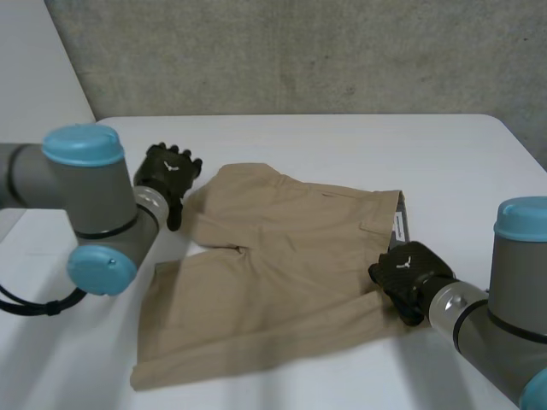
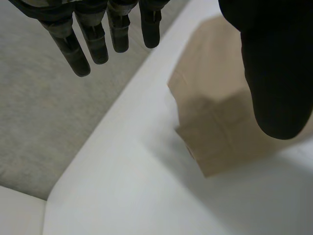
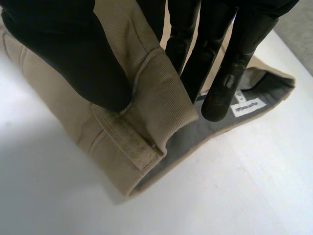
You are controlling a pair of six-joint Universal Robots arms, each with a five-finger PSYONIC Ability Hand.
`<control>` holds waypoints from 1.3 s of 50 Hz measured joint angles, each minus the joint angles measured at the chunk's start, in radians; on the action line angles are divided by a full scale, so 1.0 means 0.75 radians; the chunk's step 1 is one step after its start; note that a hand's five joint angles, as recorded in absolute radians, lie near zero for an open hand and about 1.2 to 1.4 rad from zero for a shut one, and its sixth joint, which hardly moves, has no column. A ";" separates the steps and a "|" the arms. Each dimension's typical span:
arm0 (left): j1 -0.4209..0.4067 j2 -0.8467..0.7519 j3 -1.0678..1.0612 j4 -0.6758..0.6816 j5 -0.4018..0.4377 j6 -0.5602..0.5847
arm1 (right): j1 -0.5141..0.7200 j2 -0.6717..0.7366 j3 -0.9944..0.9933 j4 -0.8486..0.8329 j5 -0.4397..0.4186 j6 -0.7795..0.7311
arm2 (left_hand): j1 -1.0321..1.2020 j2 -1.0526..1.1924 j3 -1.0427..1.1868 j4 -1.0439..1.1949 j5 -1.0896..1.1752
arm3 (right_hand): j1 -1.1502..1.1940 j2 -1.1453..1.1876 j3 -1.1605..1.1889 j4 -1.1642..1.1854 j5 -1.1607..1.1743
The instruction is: Fold the shorts.
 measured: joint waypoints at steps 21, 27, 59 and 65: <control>-0.074 0.671 -0.712 -0.484 0.015 -0.685 | -0.008 0.009 -0.135 -0.001 -0.008 0.210 | 0.128 0.134 0.116 0.132 0.102 | 0.000 0.000 0.000 0.000 0.000; -0.083 0.634 -0.769 -0.503 0.017 -0.699 | -0.009 0.006 -0.125 -0.006 -0.007 0.207 | 0.173 0.178 0.158 0.170 0.144 | 0.000 0.000 0.000 0.000 0.000; -0.112 -0.462 0.786 0.117 -0.032 0.035 | 0.016 0.482 -0.792 -0.352 0.211 0.078 | 1.272 1.327 1.304 1.324 1.212 | 0.000 0.000 0.000 0.000 0.000; -0.106 -0.682 1.003 0.130 0.029 0.025 | 0.021 0.676 -0.956 -0.426 0.218 -0.041 | 1.272 1.329 1.307 1.325 1.213 | 0.000 0.000 0.000 0.000 0.000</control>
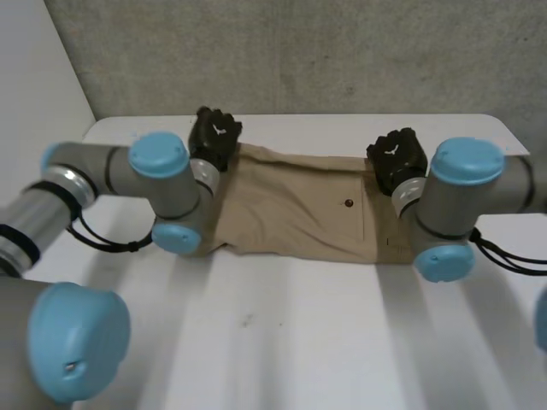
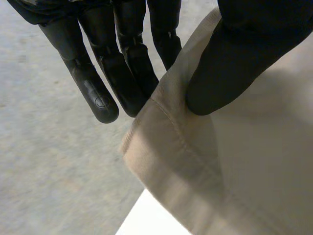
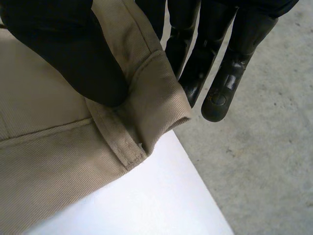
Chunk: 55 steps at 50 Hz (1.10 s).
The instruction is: Fold the shorts.
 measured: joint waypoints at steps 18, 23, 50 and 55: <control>-0.004 0.190 -0.398 0.402 0.027 -0.101 | 0.006 -0.191 0.116 -0.175 -0.003 0.149 | -1.282 -1.328 -1.306 -1.324 -1.215 | -1.030 -1.262 -1.296 -1.279 -1.204; 0.002 0.427 -0.677 0.383 -0.001 -0.178 | -0.001 -0.375 0.258 0.067 -0.066 0.284 | -1.282 -1.328 -1.306 -1.324 -1.215 | -1.030 -1.262 -1.296 -1.279 -1.204; 0.042 0.777 -1.302 -0.001 0.006 -0.609 | -0.191 -0.223 0.630 -0.025 -0.211 0.503 | -1.282 -1.328 -1.306 -1.324 -1.215 | -0.208 -0.048 -0.100 -0.080 -0.123; 0.039 0.786 -1.323 0.002 0.002 -0.604 | -0.229 -0.249 0.617 -0.024 -0.183 0.493 | -1.282 -1.328 -1.306 -1.324 -1.215 | -0.133 -0.018 -0.071 -0.005 -0.102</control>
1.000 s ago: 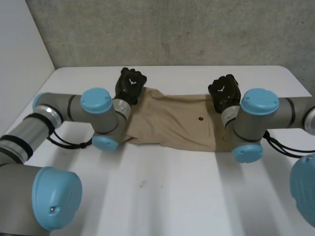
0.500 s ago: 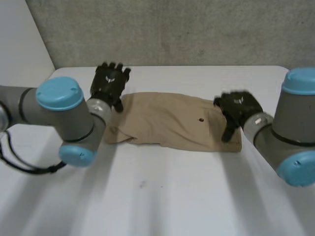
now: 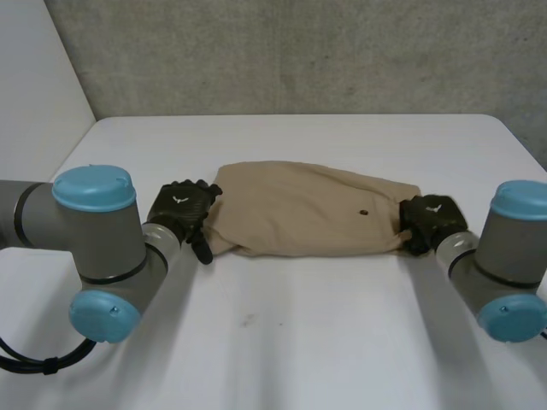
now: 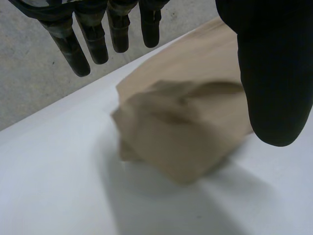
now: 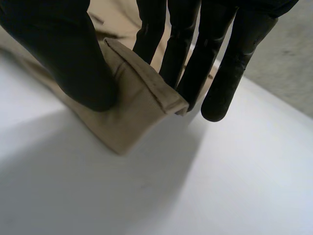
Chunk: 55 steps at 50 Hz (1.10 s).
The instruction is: Fold the shorts.
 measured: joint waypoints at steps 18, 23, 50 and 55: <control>0.006 0.219 -0.143 0.001 0.003 -0.005 | -0.054 -0.192 -0.201 0.134 0.035 -0.637 | 0.000 0.000 0.000 0.000 0.000 | 0.095 0.006 0.000 0.003 0.062; 0.007 0.254 -0.169 0.004 0.002 -0.006 | 0.119 -0.164 -0.335 0.132 0.012 -0.736 | 0.000 0.000 0.000 0.000 0.000 | 0.095 0.006 0.000 0.004 0.080; 0.017 0.170 0.139 0.010 0.030 -0.054 | 0.514 0.024 -0.509 0.034 -0.177 -0.125 | 0.004 0.002 0.000 0.001 0.000 | -0.897 -1.248 -1.227 -1.275 -1.104; -0.035 0.035 0.313 -0.004 0.085 -0.113 | 0.441 -0.007 -0.533 0.095 -0.139 0.131 | 0.007 0.010 0.004 0.006 0.005 | -0.897 -1.248 -1.227 -1.275 -1.104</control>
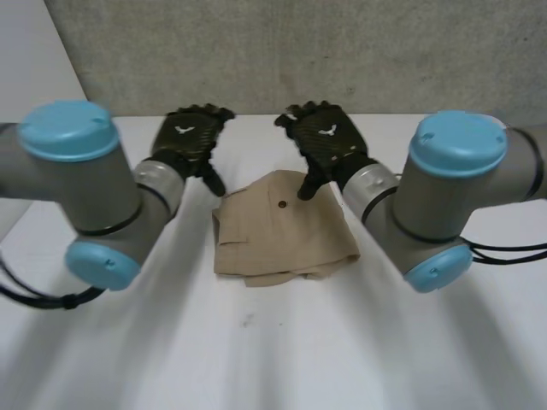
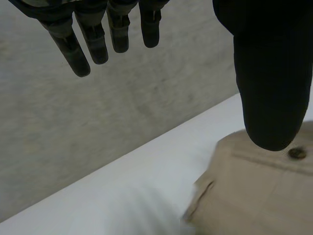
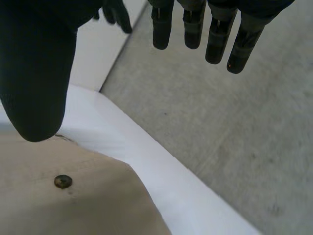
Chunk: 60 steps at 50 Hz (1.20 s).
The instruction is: Fold the shorts.
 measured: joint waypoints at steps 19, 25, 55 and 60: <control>-0.112 -0.413 0.263 -0.275 -0.110 -0.065 | -0.142 0.406 -0.389 0.548 -0.073 0.122 | 0.105 0.094 0.084 0.097 0.073 | 0.000 0.000 0.000 0.000 0.000; -0.099 -0.407 0.261 -0.290 -0.123 -0.055 | -0.167 0.422 -0.401 0.576 -0.034 0.112 | 0.105 0.094 0.084 0.097 0.073 | 0.000 0.000 0.000 0.000 -0.001; 0.004 0.277 0.176 -0.314 -0.134 -0.060 | -0.172 -0.364 -0.065 0.206 0.407 0.060 | 0.057 0.030 0.032 0.029 0.000 | 0.000 0.000 0.000 0.000 -0.006; 0.091 0.492 0.136 -0.420 -0.132 -0.072 | -0.201 -0.547 0.038 0.235 0.497 0.055 | 0.057 0.030 0.032 0.028 0.000 | 0.000 0.000 0.000 0.000 -0.006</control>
